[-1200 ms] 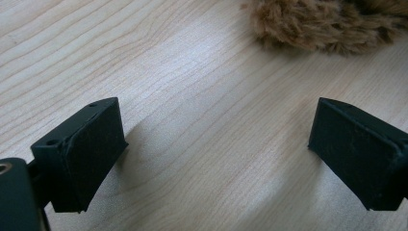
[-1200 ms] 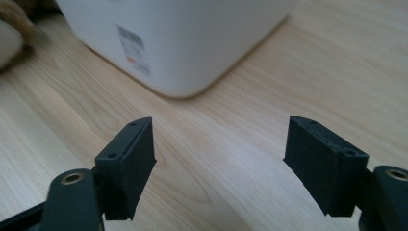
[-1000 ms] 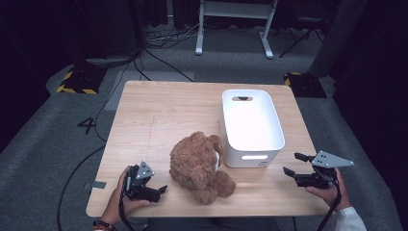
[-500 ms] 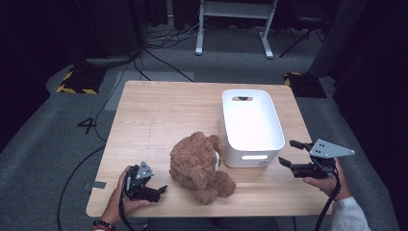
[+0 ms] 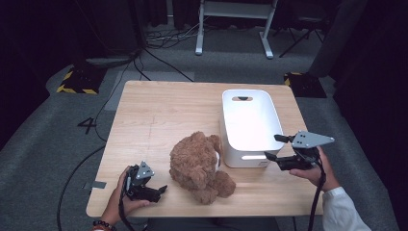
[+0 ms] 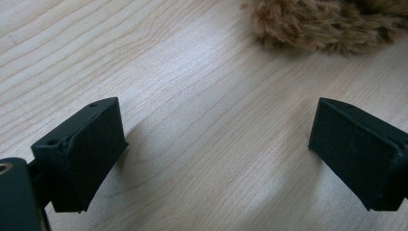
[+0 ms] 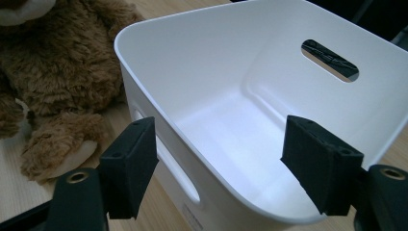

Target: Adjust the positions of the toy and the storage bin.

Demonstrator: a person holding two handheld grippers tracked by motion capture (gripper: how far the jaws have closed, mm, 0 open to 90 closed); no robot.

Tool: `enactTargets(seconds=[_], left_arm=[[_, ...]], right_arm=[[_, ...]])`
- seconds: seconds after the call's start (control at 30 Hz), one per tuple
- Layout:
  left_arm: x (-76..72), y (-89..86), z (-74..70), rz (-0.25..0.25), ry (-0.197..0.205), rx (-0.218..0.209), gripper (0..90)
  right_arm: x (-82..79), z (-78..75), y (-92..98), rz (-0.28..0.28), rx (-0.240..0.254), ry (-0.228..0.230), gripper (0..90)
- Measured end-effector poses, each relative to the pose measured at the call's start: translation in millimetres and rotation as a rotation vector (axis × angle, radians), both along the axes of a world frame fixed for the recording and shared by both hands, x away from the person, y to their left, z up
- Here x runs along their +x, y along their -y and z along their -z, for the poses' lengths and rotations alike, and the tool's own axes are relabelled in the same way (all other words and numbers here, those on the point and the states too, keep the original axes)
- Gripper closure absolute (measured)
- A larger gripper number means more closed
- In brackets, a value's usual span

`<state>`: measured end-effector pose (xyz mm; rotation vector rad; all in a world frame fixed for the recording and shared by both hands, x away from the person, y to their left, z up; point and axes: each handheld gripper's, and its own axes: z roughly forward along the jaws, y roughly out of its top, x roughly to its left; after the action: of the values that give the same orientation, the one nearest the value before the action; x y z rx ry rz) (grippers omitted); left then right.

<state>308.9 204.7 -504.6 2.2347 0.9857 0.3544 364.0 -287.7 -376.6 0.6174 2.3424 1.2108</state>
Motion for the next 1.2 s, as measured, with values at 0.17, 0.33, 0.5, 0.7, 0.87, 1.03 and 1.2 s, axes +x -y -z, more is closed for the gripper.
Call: enactTargets(seconds=[0.17,0.33,0.5,0.7,0.87,1.03,1.2], left_arm=[[-0.1,0.0,0.0,0.0,-0.001,0.0,5.4],[0.0,0.1,0.1,0.001,-0.001,-0.001,5.4],[0.0,0.6,-0.1,-0.003,-0.002,0.0,5.3],[0.0,0.7,-0.1,-0.003,-0.002,0.0,5.3],[0.0,0.6,-0.1,-0.003,-0.002,0.001,5.3],[0.2,1.0,-0.3,-0.003,0.0,0.006,5.3],[-0.2,2.4,-0.4,-0.01,-0.001,0.005,5.3]], right_arm=[[9.6,5.9,-15.6,-0.028,-0.022,-0.034,32.1],[15.5,11.7,-23.3,-0.06,-0.039,-0.072,37.5],[17.6,15.9,-34.6,-0.128,-0.087,-0.098,55.9],[16.3,14.5,-35.8,-0.175,-0.098,-0.088,67.4],[13.7,12.9,-33.0,-0.206,-0.098,-0.082,73.7],[7.3,11.4,-26.0,-0.249,-0.108,-0.068,76.4],[0.8,10.7,-19.3,-0.265,-0.114,-0.069,76.8]])
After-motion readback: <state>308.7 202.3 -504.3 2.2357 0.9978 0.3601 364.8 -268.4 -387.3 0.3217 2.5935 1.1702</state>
